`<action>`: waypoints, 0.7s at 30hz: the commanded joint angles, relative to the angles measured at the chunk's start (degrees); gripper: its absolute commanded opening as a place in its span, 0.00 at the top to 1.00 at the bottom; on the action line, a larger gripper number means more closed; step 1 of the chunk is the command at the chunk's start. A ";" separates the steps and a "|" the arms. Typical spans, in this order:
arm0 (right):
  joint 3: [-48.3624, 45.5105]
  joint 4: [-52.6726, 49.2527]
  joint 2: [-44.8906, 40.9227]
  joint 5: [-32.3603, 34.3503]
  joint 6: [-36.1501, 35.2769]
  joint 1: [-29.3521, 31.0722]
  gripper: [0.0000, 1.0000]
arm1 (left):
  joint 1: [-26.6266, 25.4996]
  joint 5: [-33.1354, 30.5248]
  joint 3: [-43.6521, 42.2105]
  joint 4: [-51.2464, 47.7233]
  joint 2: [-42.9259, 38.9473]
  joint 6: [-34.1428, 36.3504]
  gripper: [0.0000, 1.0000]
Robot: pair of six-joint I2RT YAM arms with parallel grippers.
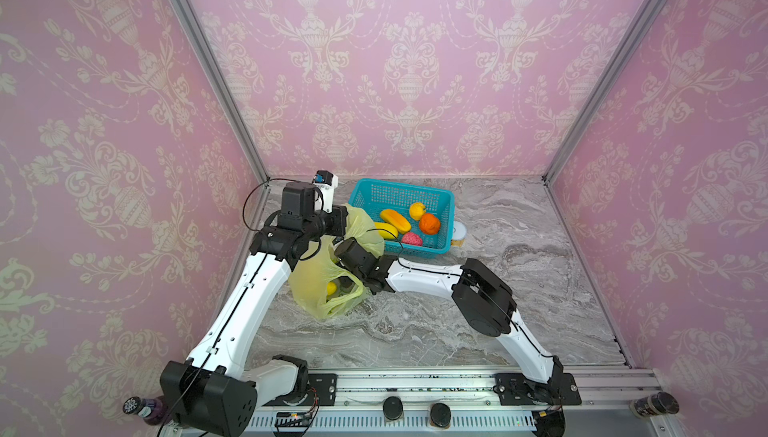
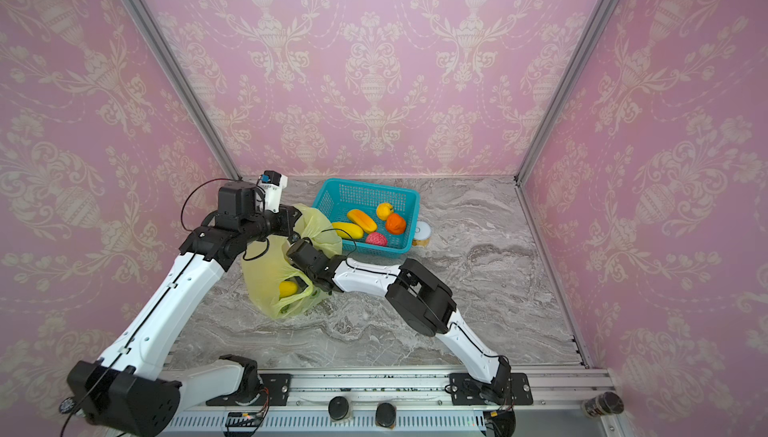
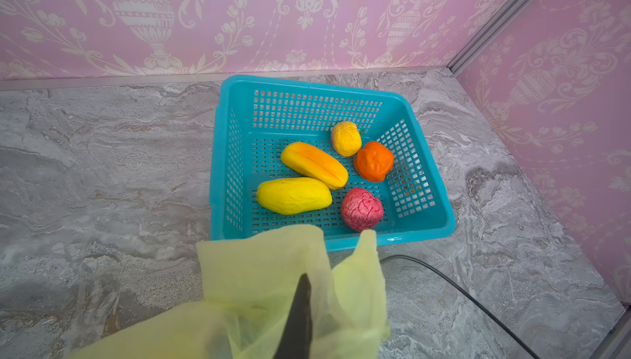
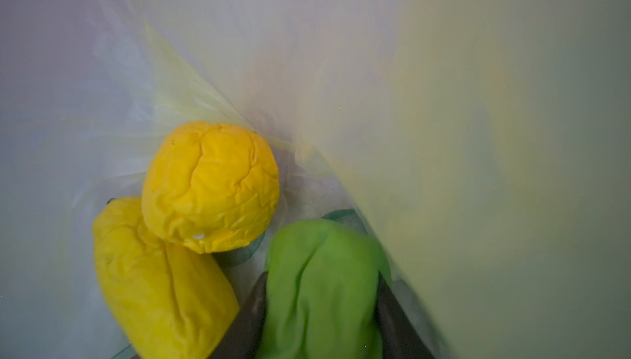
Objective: Untie the knot of the plastic bag and take out the fruit
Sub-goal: 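Grasp the green fruit with the right gripper and lift it out, then carry the green fruit over the teal basket and lower it in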
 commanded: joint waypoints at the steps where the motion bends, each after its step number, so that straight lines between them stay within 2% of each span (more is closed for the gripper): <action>1: -5.23 5.25 -8.46 -1.79 0.06 0.77 0.80 | 0.43 -0.86 0.12 -0.30 -0.52 -0.67 1.00; 13: -25.05 14.12 -27.55 -4.22 0.91 2.31 0.87 | 0.43 -2.37 0.03 -0.65 -0.83 0.06 1.00; 18: -33.74 15.49 -39.81 -4.47 -1.36 2.94 0.88 | 0.43 -2.17 0.25 -0.82 0.05 -0.12 1.00; 21: -38.94 16.88 -47.73 -1.32 -2.94 2.81 0.89 | 0.42 -2.42 0.38 -1.12 -0.08 -0.07 1.00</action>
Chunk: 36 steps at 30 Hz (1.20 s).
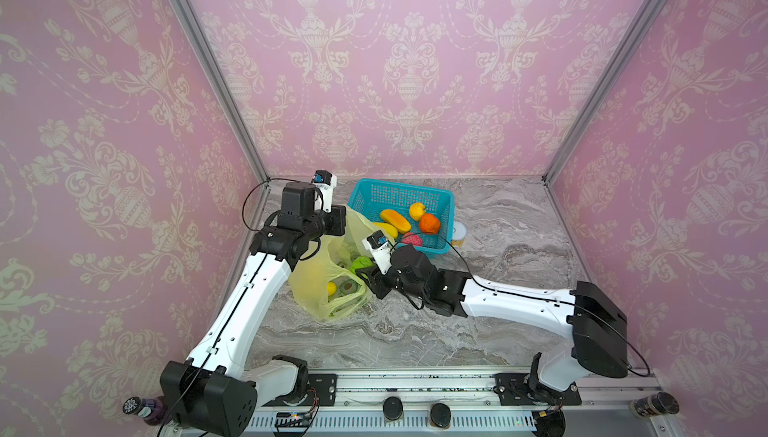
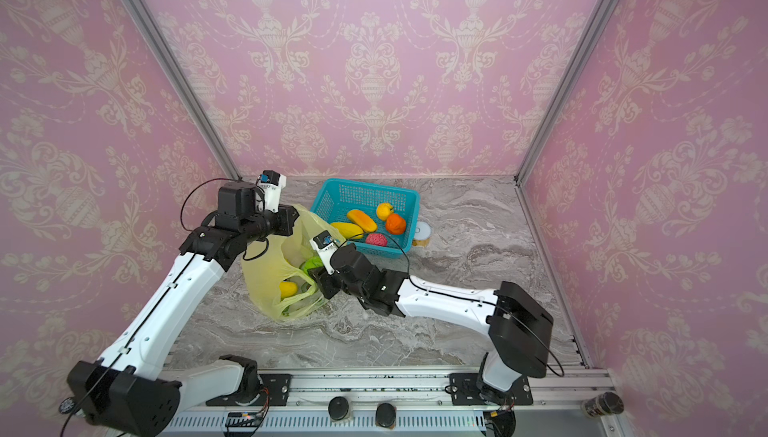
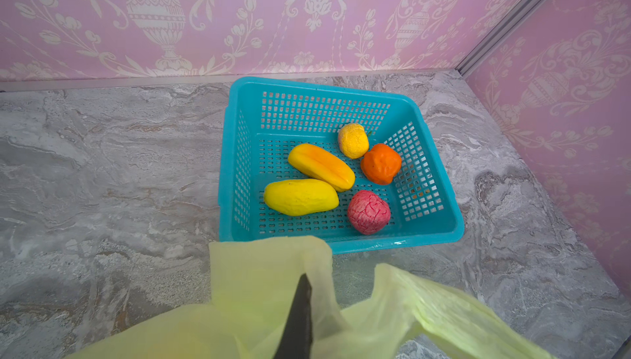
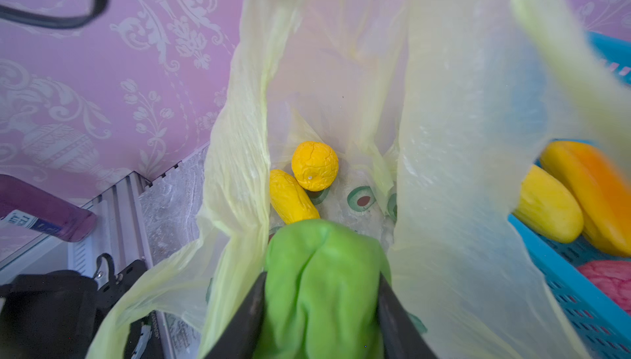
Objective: Untie the knot of the plastic bag and take out the fruit
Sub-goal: 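Carry the green fruit over the teal basket and lower it in, then open the right gripper and move it back to the bag mouth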
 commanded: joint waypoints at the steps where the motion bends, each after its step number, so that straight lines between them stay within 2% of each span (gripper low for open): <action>1: -4.33 4.02 -8.59 3.63 -2.83 0.10 0.89 | 0.38 -1.16 0.28 -1.19 -0.38 0.00 1.00; 5: -8.11 4.03 -14.66 9.75 -4.16 -3.88 0.90 | 0.47 -1.84 0.27 -1.14 -0.40 -0.28 1.00; 10: -9.17 2.71 -13.99 8.41 -0.14 -15.07 0.93 | 0.65 -0.45 0.69 -1.44 0.69 -1.00 1.00; 14: -4.04 -1.30 -4.58 4.88 3.68 -22.99 0.95 | 0.61 -1.65 0.37 -1.37 -0.23 -0.53 1.00; 17: 2.57 -7.21 4.47 3.46 4.90 -25.77 0.97 | 0.61 -1.65 0.44 -1.32 -0.11 -0.57 1.00; 23: 12.04 -12.14 18.05 2.00 5.08 -26.56 1.00 | 0.72 -1.65 0.49 -1.49 -0.07 -0.53 1.00; 28: 14.28 -12.99 21.76 0.24 5.80 -26.56 0.99 | 0.72 -1.52 0.45 -1.31 0.21 -0.58 1.00; 30: 14.38 -12.70 21.90 -0.01 5.63 -26.60 0.91 | 0.83 -0.69 0.69 -1.23 0.74 -0.91 1.00; 32: 14.12 -12.11 21.74 -0.10 5.63 -26.61 0.74 | 0.90 -0.49 0.72 -1.31 0.73 -0.92 1.00; 33: 14.00 -11.89 21.54 -0.21 5.71 -26.56 0.60 | 0.90 -0.47 0.67 -1.33 0.56 -0.71 1.00; 36: 13.26 -11.57 19.67 -1.13 5.90 -26.55 0.46 | 0.87 0.06 0.12 -0.53 -0.38 -0.55 1.00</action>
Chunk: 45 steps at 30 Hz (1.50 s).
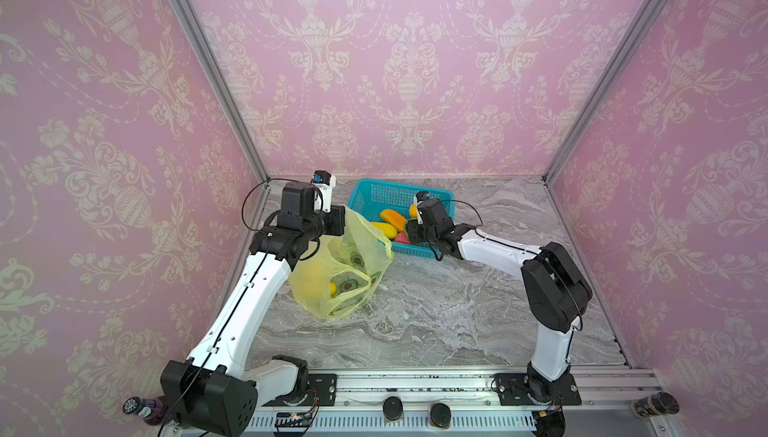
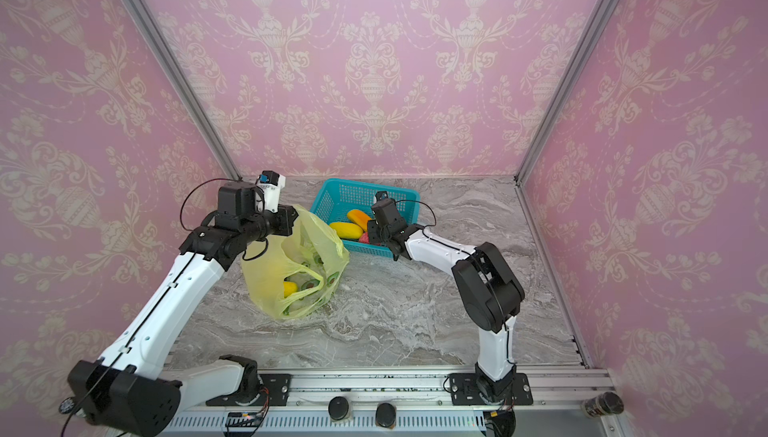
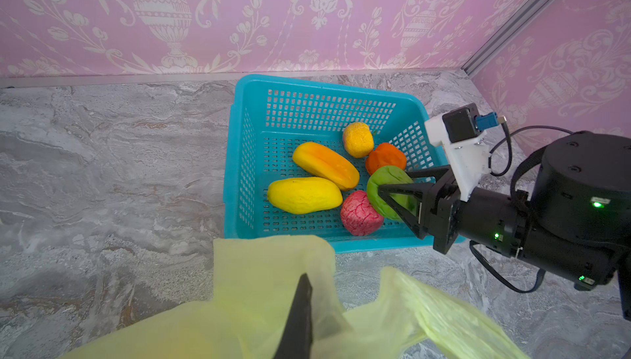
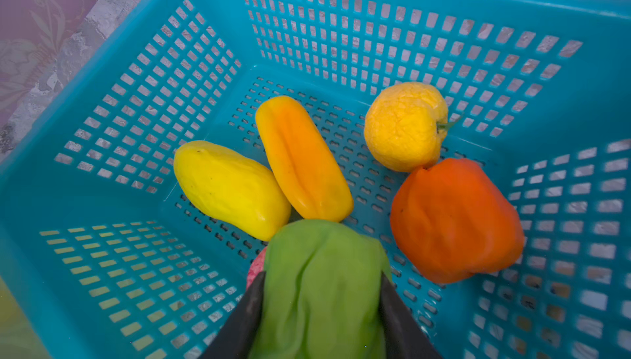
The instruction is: Untie the knot of the plastic bag and take out the fruit
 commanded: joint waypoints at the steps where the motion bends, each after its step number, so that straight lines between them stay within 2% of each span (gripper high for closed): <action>1: -0.08 -1.47 -2.23 -1.95 0.82 0.15 0.42 | 0.56 0.57 0.09 -0.32 -0.54 -0.55 1.00; 8: -9.34 1.71 -14.43 1.24 0.56 0.16 0.22 | 0.76 1.19 0.54 -0.57 0.70 -1.05 1.00; 12: -17.24 4.86 -24.73 0.37 0.38 0.79 0.20 | 0.71 0.50 0.27 -0.44 0.05 -0.85 1.00; 15: -21.57 5.75 -33.11 0.29 -1.91 3.12 0.30 | 0.81 1.09 0.40 -0.34 0.39 -1.02 1.00; 19: -27.88 10.15 -43.82 2.40 -7.72 10.06 0.43 | 0.84 1.45 0.49 -0.41 0.47 -1.20 1.00; 23: -30.90 13.16 -48.90 -1.05 -12.86 17.18 0.50 | 0.84 0.48 0.18 -0.37 -0.28 -0.76 1.00; 27: -29.63 12.84 -47.64 -3.72 -19.17 24.89 0.52 | 0.83 1.25 0.39 -0.30 0.54 -1.09 1.00; 31: -27.32 12.37 -42.12 -4.35 -23.78 30.64 0.53 | 0.77 1.18 0.36 -0.41 0.45 -0.97 1.00; 36: -23.12 11.66 -33.60 -4.67 -21.97 31.26 0.56 | 0.78 0.72 0.18 -0.28 -0.02 -0.85 1.00; 42: -19.66 12.71 -25.10 -2.07 -20.82 31.18 0.60 | 0.82 1.59 0.36 -0.32 0.39 -1.19 1.00; 45: -15.55 10.33 -20.04 -1.40 -19.98 31.18 0.65 | 0.83 0.92 0.12 -0.16 -0.27 -0.98 1.00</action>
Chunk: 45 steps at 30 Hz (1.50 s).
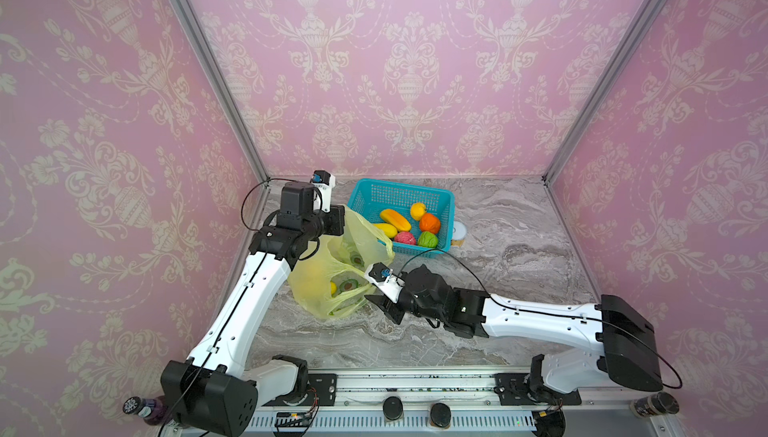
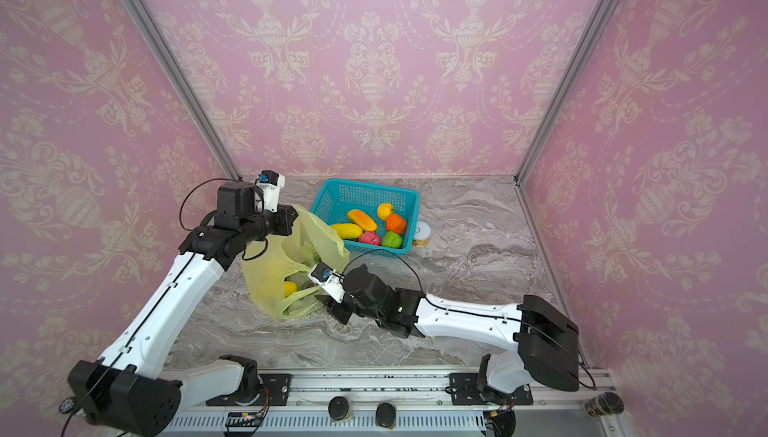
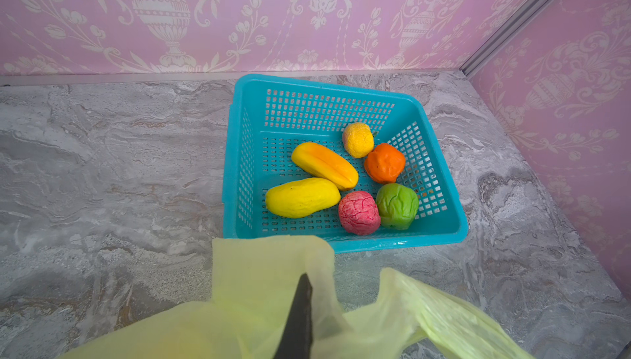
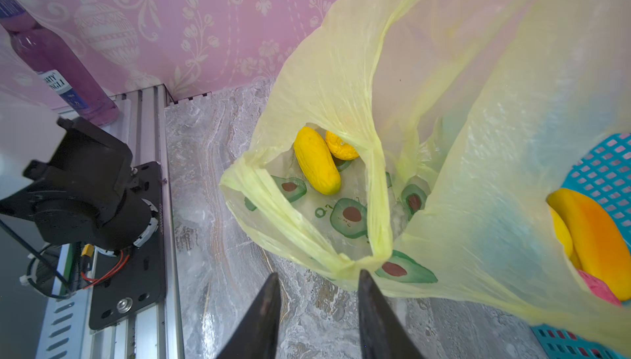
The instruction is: Untie the knot of the plastic bag and take out the fruit
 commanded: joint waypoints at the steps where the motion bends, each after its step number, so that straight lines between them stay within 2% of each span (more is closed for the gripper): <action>1: 5.59 -1.83 4.57 2.10 1.13 -0.14 0.67 | 0.47 0.38 0.10 -0.17 -0.30 -0.80 1.00; 5: 9.68 -2.83 10.07 3.24 3.23 -1.47 0.75 | 0.41 1.59 0.36 -0.06 0.30 -1.21 1.00; 10: 9.63 0.86 13.30 -0.46 10.08 -6.28 0.81 | 0.42 0.71 0.10 -0.08 -0.72 -0.93 1.00; 15: 5.82 4.90 11.61 -2.49 14.38 -9.59 0.79 | 0.42 1.46 0.18 0.25 -0.42 -1.34 1.00; 17: 3.61 7.66 10.58 -3.61 14.58 -10.22 0.71 | 0.47 2.15 0.36 0.23 -0.04 -1.51 1.00; 19: 2.82 9.06 10.69 -4.85 14.73 -10.36 0.67 | 0.48 1.98 0.27 0.09 -0.38 -1.38 1.00; 26: 4.65 8.99 13.95 -8.34 15.32 -10.45 0.72 | 0.53 2.87 -0.34 1.21 -1.72 -0.92 1.00; 31: 0.67 12.58 11.07 -8.34 15.41 -10.69 0.73 | 0.54 3.06 -0.34 1.16 -1.87 -0.80 1.00; 35: -3.68 14.13 6.59 -8.52 15.22 -10.89 0.62 | 0.53 2.54 -0.43 1.33 -2.36 -0.73 1.00; 40: -5.25 13.38 3.83 -11.81 13.63 -10.80 0.34 | 0.71 4.11 -0.17 1.59 -1.85 -1.44 1.00; 42: -3.85 13.63 5.47 -12.87 14.81 -10.80 0.27 | 0.76 3.78 -0.34 1.50 -2.16 -1.28 1.00; 45: -0.12 14.71 9.31 -16.62 17.57 -10.80 0.25 | 0.81 2.57 -0.65 1.42 -2.89 -0.78 1.00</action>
